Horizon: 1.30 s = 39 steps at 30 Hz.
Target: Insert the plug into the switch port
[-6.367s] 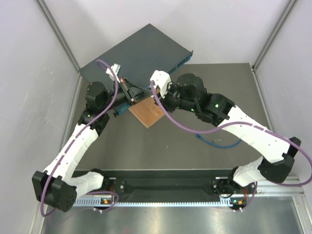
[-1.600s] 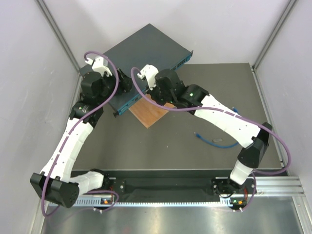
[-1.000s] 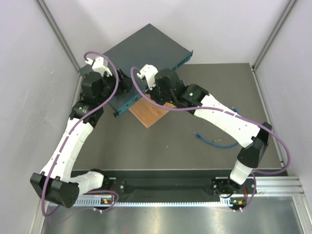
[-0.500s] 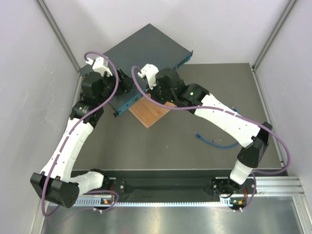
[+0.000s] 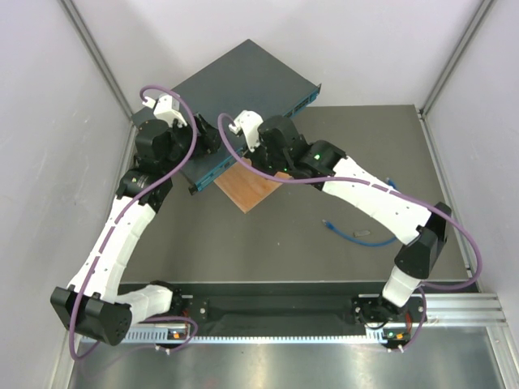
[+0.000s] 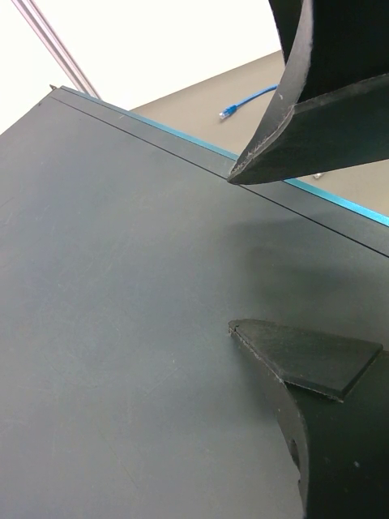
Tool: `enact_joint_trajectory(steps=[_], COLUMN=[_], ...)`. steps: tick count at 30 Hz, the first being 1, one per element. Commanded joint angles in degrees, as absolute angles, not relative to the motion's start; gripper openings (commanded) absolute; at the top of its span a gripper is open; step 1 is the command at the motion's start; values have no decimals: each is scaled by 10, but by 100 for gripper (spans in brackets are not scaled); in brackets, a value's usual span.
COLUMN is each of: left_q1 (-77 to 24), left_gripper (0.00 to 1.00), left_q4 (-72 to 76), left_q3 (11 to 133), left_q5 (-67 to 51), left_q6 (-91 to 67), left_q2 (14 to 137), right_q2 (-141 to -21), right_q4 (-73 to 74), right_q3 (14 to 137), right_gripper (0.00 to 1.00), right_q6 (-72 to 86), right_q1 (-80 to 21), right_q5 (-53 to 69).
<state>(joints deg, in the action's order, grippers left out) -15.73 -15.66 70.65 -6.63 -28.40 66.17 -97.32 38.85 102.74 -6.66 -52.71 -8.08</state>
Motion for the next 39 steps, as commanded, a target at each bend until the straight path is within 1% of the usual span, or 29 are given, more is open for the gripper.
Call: enact_joint_trajectory(steps=[1, 24, 39], left_q1=[-156, -156, -156], left_gripper=[72, 73, 73], left_q4=[-127, -130, -125], left_q3=[702, 693, 690], left_q5=[-73, -77, -82], left_q6=[-287, -292, -295], left_q2=[664, 660, 661], right_q2=[-969, -1002, -976], right_q4=[372, 377, 376], right_q3=[1043, 1090, 1069], right_gripper=[0, 0, 0], right_q6=[-65, -62, -90], right_q1=[-522, -515, -508], right_q5=[-84, -91, -63])
